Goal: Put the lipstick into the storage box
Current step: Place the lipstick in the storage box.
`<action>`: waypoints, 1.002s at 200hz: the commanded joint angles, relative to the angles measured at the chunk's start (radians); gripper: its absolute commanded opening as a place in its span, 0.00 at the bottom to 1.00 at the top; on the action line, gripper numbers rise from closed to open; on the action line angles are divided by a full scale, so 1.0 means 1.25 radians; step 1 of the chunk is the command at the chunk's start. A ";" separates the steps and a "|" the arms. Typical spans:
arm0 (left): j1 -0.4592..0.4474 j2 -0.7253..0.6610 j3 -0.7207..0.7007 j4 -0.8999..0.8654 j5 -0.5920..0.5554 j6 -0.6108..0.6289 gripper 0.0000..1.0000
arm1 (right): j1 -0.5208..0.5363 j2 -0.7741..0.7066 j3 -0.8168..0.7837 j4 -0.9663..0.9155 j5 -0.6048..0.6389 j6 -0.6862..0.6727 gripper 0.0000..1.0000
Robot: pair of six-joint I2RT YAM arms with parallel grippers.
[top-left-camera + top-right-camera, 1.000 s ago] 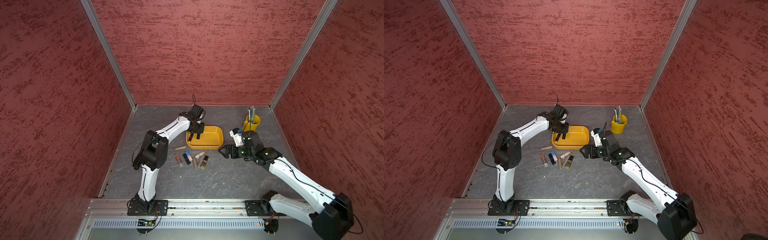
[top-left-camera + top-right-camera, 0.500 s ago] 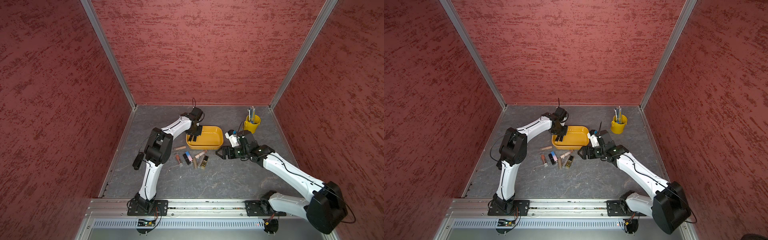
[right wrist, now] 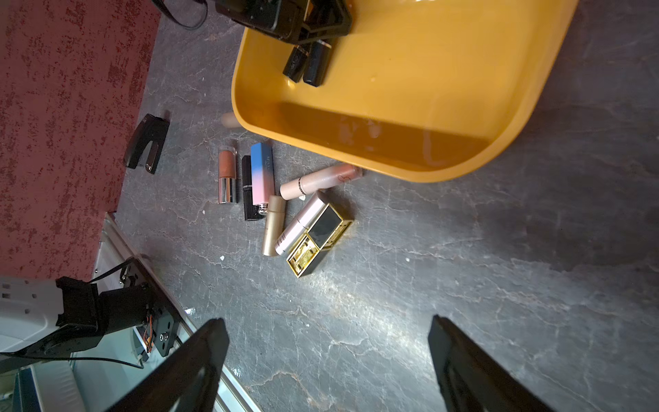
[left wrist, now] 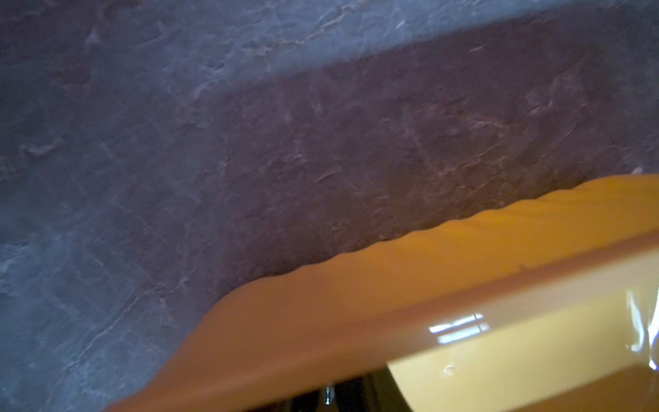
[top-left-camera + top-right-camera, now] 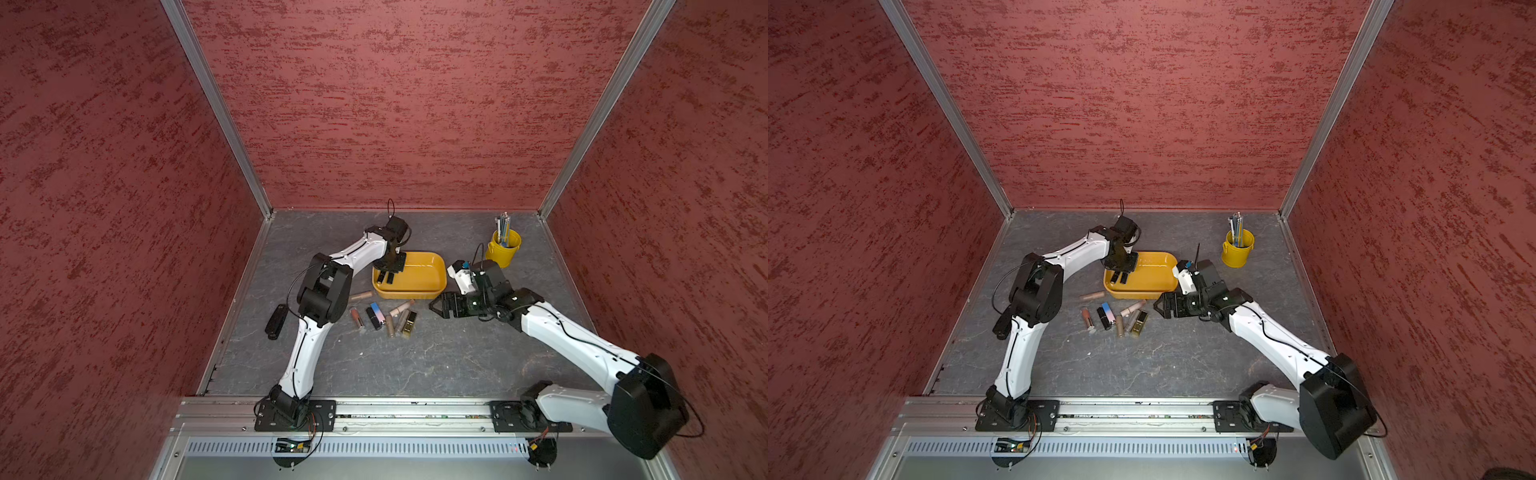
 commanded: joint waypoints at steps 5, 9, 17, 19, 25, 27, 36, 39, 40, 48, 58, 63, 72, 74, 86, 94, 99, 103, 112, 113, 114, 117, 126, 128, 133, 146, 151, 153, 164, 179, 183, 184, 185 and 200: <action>0.004 0.010 0.017 -0.007 -0.012 0.012 0.27 | -0.002 0.001 0.012 0.020 -0.010 0.003 0.93; 0.004 0.010 0.017 -0.008 -0.012 0.012 0.27 | -0.002 0.001 0.013 0.019 -0.010 0.002 0.93; 0.004 0.010 0.017 -0.007 -0.012 0.012 0.28 | -0.002 0.000 0.012 0.018 -0.010 0.003 0.93; 0.004 0.010 0.017 -0.007 -0.012 0.012 0.27 | -0.002 0.001 0.013 0.018 -0.010 0.003 0.93; 0.004 0.009 0.017 -0.007 -0.012 0.012 0.28 | -0.002 0.000 0.012 0.017 -0.010 0.004 0.93; 0.004 0.009 0.017 -0.007 -0.012 0.012 0.28 | -0.002 -0.001 0.012 0.017 -0.011 0.005 0.93; 0.004 0.009 0.017 -0.008 -0.012 0.011 0.29 | -0.002 -0.001 0.012 0.016 -0.010 0.006 0.93; 0.003 0.008 0.017 -0.008 -0.012 0.010 0.29 | -0.002 -0.002 0.013 0.015 -0.010 0.006 0.93; 0.004 0.008 0.017 -0.008 -0.012 0.011 0.29 | -0.002 -0.002 0.013 0.015 -0.010 0.006 0.93; 0.004 0.007 0.017 -0.008 -0.011 0.012 0.30 | -0.002 -0.003 0.012 0.013 -0.010 0.007 0.93; 0.003 0.006 0.017 -0.008 -0.011 0.012 0.33 | -0.002 -0.004 0.012 0.013 -0.009 0.008 0.93; 0.004 0.005 0.016 -0.008 -0.011 0.011 0.34 | -0.002 -0.004 0.012 0.012 -0.010 0.009 0.93; 0.003 0.003 0.016 -0.008 -0.011 0.011 0.34 | -0.002 -0.006 0.011 0.012 -0.010 0.011 0.93; 0.003 0.002 0.015 -0.008 -0.011 0.011 0.34 | -0.002 -0.005 0.011 0.012 -0.010 0.012 0.93; 0.003 -0.002 0.013 -0.008 -0.009 0.011 0.35 | -0.002 -0.007 0.011 0.011 -0.010 0.014 0.93; 0.004 -0.008 0.012 -0.008 -0.006 0.009 0.35 | -0.002 -0.009 0.010 0.011 -0.010 0.015 0.93; 0.004 -0.011 0.011 -0.007 -0.005 0.008 0.35 | -0.002 -0.009 0.010 0.012 -0.010 0.017 0.93; 0.004 -0.015 0.011 -0.008 -0.001 0.006 0.35 | -0.001 -0.009 0.010 0.013 -0.010 0.019 0.93; 0.003 -0.030 0.006 -0.003 0.002 0.004 0.35 | 0.000 -0.009 0.010 0.011 -0.010 0.023 0.93; 0.002 -0.032 0.006 -0.003 0.002 0.004 0.35 | 0.000 -0.009 0.010 0.012 -0.010 0.023 0.93; 0.002 -0.034 0.005 -0.002 0.003 0.004 0.35 | 0.000 -0.009 0.010 0.012 -0.010 0.023 0.93; 0.001 -0.040 0.002 0.000 0.003 0.004 0.35 | 0.001 -0.009 0.011 0.012 -0.010 0.024 0.93; -0.002 -0.061 -0.005 0.008 0.008 0.002 0.36 | 0.003 -0.007 0.011 0.012 -0.007 0.027 0.93; -0.002 -0.066 -0.006 0.009 0.009 0.001 0.36 | 0.005 -0.007 0.011 0.011 -0.005 0.027 0.93; -0.004 -0.078 -0.009 0.012 0.010 0.000 0.36 | 0.008 -0.004 0.013 0.009 -0.001 0.029 0.93; -0.007 -0.112 -0.020 0.017 0.017 -0.006 0.37 | 0.022 0.006 0.024 -0.004 0.017 0.032 0.93; -0.009 -0.128 -0.028 0.021 0.021 -0.008 0.37 | 0.030 0.012 0.031 -0.012 0.029 0.033 0.92; -0.010 -0.135 -0.032 0.023 0.022 -0.009 0.37 | 0.033 0.013 0.032 -0.016 0.034 0.032 0.92; -0.011 -0.177 -0.061 0.040 0.037 -0.022 0.38 | 0.053 0.032 0.053 -0.043 0.069 0.035 0.92; -0.007 -0.246 -0.117 0.075 0.064 -0.045 0.41 | 0.089 0.060 0.085 -0.087 0.123 0.043 0.91; -0.005 -0.265 -0.136 0.086 0.075 -0.052 0.42 | 0.099 0.068 0.093 -0.097 0.136 0.048 0.91; -0.005 -0.270 -0.141 0.089 0.077 -0.054 0.42 | 0.101 0.071 0.095 -0.101 0.140 0.049 0.91; -0.005 -0.275 -0.146 0.092 0.079 -0.056 0.42 | 0.103 0.073 0.098 -0.103 0.143 0.050 0.91; 0.003 -0.356 -0.231 0.145 0.123 -0.088 0.45 | 0.142 0.106 0.126 -0.140 0.197 0.074 0.91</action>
